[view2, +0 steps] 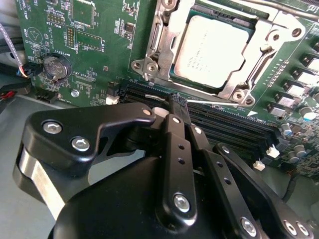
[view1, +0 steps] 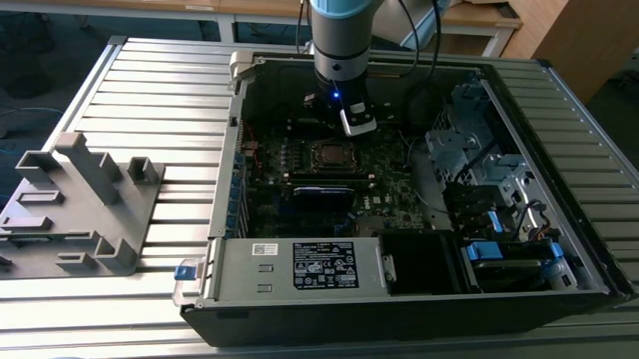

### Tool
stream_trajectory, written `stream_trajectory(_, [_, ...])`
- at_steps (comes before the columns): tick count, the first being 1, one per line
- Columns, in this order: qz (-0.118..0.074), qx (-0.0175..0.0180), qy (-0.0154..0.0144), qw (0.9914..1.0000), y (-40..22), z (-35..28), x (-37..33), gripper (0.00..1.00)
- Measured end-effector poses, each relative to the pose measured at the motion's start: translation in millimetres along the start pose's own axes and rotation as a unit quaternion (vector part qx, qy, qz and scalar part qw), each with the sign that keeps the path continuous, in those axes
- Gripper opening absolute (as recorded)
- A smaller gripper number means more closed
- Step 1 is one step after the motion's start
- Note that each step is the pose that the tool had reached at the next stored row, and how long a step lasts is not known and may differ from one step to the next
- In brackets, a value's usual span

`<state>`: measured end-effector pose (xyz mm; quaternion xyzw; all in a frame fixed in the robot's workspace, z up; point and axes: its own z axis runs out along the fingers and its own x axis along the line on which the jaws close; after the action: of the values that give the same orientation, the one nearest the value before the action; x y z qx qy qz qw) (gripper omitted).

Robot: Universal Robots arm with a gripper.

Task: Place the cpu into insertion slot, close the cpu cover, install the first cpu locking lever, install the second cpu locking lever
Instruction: 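Install the first cpu locking lever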

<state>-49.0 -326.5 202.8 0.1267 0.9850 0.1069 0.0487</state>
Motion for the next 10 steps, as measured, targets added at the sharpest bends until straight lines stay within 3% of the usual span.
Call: stream_trajectory(10, [0.000,0.0001,0.0001,1.00000,-0.7,2.7,0.2,0.10])
